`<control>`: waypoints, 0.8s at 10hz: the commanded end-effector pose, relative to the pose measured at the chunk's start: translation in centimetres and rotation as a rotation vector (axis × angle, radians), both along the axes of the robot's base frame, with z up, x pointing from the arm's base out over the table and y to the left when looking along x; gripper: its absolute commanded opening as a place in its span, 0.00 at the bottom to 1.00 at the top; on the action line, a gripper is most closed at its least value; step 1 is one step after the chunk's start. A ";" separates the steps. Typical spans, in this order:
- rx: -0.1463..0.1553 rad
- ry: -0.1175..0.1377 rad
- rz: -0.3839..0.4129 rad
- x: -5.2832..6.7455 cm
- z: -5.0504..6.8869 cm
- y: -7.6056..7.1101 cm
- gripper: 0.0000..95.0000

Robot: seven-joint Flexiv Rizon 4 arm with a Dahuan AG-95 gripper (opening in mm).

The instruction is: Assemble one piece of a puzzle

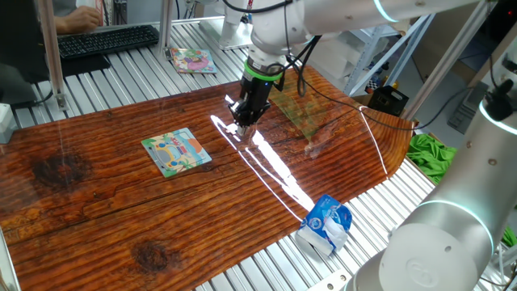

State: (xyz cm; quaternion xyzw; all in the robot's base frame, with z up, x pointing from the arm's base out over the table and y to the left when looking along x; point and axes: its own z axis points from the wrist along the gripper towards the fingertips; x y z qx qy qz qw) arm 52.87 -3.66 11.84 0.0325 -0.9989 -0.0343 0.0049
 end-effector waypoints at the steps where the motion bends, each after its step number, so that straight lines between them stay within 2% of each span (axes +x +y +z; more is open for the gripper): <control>1: -0.002 0.000 -0.001 0.8 -0.6 -0.3 0.00; 8: 0.005 0.017 -0.021 4.7 -2.9 -1.9 0.00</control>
